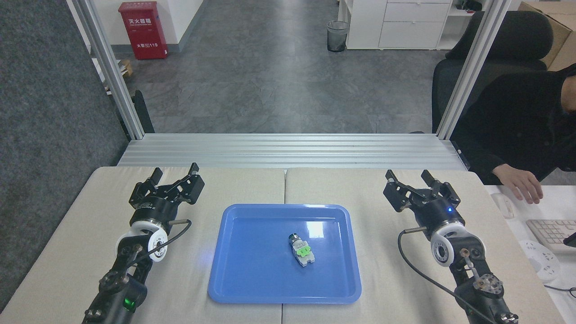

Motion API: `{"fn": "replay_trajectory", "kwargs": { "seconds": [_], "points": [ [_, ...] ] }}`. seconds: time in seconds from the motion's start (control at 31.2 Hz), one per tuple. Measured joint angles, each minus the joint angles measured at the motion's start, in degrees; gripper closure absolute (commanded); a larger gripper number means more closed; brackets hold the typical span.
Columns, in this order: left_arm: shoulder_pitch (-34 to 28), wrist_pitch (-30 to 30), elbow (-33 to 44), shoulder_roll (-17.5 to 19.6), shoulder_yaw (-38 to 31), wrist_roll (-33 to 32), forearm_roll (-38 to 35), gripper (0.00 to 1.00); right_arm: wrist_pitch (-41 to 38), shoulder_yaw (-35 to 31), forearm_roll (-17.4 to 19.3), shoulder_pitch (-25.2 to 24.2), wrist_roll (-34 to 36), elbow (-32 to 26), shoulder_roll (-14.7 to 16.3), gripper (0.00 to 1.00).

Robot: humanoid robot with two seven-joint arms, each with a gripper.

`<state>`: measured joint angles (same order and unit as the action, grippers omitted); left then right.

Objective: Pick up switch part and place in tray

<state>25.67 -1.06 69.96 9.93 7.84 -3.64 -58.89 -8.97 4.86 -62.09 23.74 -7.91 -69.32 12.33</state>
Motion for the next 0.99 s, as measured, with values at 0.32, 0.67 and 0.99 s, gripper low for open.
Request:
{"fn": "replay_trajectory", "kwargs": {
  "seconds": [0.32, 0.67, 0.99],
  "points": [
    [0.0, 0.0, 0.0, 0.0, 0.0, 0.0, 0.0, 0.0, -0.1, -2.1, 0.4, -2.9, 0.0, -1.2, 2.3, 0.02],
    [0.0, 0.0, 0.0, 0.0, 0.0, 0.0, 0.0, 0.0, 0.1, -3.4, 0.4, -6.0, -0.2, -3.3, 2.6, 0.02],
    [0.0, 0.0, 0.0, 0.0, 0.0, 0.0, 0.0, 0.0, 0.1, -4.0, 0.4, -6.9, -0.7, -5.1, 2.8, 0.02]
  ]
}}
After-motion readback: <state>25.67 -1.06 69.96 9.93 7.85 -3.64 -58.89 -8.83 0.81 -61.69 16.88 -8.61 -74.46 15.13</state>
